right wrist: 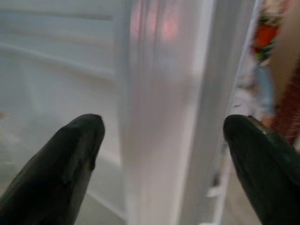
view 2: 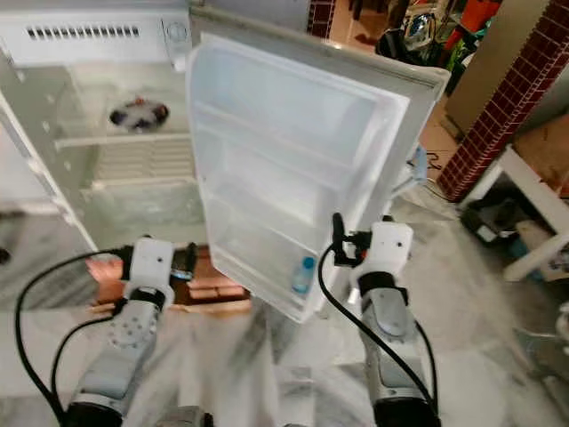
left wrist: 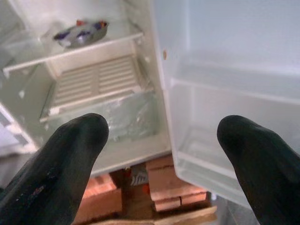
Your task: Restocking fridge
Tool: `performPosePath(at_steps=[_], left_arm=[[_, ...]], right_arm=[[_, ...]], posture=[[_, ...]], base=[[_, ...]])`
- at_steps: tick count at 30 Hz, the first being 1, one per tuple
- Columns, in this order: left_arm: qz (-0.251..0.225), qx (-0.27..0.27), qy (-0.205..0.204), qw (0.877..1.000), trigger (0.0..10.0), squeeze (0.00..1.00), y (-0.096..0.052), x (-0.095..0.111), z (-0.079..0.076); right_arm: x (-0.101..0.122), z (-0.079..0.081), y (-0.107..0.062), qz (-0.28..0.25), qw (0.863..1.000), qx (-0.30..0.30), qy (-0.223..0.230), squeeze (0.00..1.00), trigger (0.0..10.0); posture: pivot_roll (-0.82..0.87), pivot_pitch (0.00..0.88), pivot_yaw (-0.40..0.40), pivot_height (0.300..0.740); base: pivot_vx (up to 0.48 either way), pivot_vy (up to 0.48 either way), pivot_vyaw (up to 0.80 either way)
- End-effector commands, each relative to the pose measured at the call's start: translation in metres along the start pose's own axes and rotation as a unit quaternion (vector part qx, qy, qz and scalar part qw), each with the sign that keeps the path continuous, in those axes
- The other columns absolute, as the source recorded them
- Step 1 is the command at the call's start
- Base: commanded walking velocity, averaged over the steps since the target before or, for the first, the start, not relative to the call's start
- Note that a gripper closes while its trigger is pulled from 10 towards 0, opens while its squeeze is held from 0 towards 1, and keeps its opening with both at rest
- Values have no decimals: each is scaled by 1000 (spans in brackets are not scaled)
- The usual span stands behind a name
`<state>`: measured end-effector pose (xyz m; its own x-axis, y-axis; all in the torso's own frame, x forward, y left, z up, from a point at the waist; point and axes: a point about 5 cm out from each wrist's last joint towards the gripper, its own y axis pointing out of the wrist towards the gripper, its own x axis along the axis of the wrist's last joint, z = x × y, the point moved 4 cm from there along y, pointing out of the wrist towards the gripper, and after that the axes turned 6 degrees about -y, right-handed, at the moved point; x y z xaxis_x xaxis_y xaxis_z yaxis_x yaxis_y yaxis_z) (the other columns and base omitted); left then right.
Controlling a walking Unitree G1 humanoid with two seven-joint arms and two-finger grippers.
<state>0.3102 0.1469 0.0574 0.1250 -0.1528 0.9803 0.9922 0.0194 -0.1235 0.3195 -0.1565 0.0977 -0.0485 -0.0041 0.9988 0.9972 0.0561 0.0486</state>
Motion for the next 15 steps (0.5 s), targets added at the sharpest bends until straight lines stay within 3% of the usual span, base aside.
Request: performPosePath(at_steps=[1, 3, 6, 10, 13, 15], left_arm=[[5, 1, -2, 1000, 10000, 0, -1, -2, 2], [7, 2, -1, 1000, 10000, 0, -2, -4, 3], [1, 3, -4, 1000, 10000, 0, -1, -2, 3], [-4, 9, -7, 1000, 10000, 0, -1, 0, 5], [26, 58, 9, 998, 10000, 0, -4, -13, 23], [62, 77, -19, 995, 10000, 0, -8, -28, 32]], right_arm=[[12, 23, -1, -21, 997, 69, 35, 0, 10000], [10, 41, -7, -15, 991, 125, 42, 0, 10000], [3, 47, -10, -3, 989, 147, 35, 0, 10000], [6, 42, -6, -14, 990, 143, 12, 0, 10000], [20, 31, 8, -47, 991, 123, -27, 0, 10000], [28, 27, 16, -61, 991, 110, -42, 0, 10000]], posture=[[129, 60, -59, 740], [129, 60, -59, 740], [130, 59, -62, 740], [134, 60, -63, 740], [135, 63, -59, 740], [135, 63, -59, 740]], base=[[0, -472, 0], [0, -441, 0], [0, -125, 0], [0, 0, 0], [0, 0, 685], [0, 0, 775]])
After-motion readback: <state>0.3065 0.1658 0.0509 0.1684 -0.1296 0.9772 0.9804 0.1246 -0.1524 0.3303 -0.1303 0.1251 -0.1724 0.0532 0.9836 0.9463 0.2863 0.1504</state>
